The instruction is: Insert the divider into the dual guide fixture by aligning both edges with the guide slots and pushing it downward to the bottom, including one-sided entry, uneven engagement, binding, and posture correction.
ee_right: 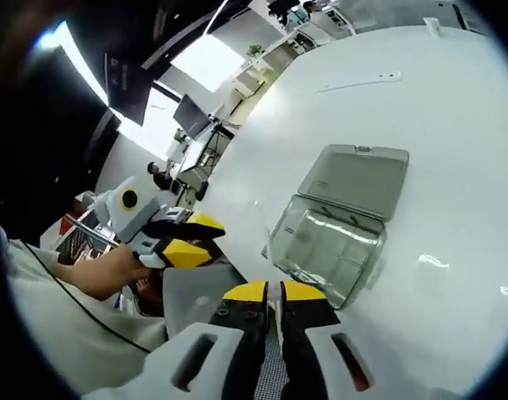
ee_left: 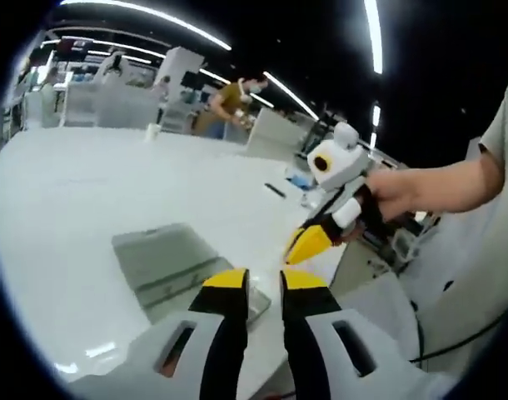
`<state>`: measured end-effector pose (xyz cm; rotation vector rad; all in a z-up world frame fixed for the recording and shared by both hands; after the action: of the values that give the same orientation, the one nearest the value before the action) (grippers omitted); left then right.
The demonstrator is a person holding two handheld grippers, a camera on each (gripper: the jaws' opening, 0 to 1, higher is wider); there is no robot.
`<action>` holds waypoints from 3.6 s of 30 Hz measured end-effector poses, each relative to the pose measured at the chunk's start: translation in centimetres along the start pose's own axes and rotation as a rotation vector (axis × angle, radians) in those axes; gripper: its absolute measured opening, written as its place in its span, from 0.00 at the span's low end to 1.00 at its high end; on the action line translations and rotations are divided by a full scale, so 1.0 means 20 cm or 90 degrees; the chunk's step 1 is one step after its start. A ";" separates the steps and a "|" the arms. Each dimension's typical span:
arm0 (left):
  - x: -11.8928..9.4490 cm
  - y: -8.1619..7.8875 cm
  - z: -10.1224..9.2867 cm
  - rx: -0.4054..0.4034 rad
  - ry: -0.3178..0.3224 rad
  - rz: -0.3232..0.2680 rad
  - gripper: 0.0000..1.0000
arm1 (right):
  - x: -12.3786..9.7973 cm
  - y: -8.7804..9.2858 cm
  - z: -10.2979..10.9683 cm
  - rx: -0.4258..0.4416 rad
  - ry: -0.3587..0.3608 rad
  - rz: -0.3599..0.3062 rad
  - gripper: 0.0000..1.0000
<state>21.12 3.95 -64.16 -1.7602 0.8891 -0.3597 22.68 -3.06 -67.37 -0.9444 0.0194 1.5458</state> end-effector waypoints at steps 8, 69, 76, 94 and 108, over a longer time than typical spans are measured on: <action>-0.03 0.02 0.03 0.033 -0.024 0.015 0.12 | 0.05 -0.01 -0.05 0.021 0.061 0.012 0.00; -0.11 0.10 0.17 0.211 -0.070 0.103 0.52 | 0.24 0.02 -0.15 0.145 0.346 0.126 0.00; -0.11 0.12 0.17 0.207 -0.076 0.112 0.61 | 0.24 0.01 -0.18 0.147 0.357 0.135 0.00; -0.13 0.15 0.17 0.182 -0.093 0.113 0.68 | 0.26 0.00 -0.20 0.150 0.366 0.155 0.00; -0.16 0.16 0.19 0.183 -0.102 0.118 0.69 | 0.30 0.01 -0.24 0.155 0.371 0.163 0.00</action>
<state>20.20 8.34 -67.86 -1.4090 0.8339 -0.2100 25.73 -0.77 -74.03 -1.1951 0.7500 1.4055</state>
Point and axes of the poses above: the point that each gripper's makers call its tool centre point, and the gripper's own axes: x roughly forward along the fingers, z roughly to its left, y roughly out of its underside, the point moved 1 cm from there along -x, roughly backward along the fingers, and after that the axes turned 10 degrees about -z, right-handed, at the moved point
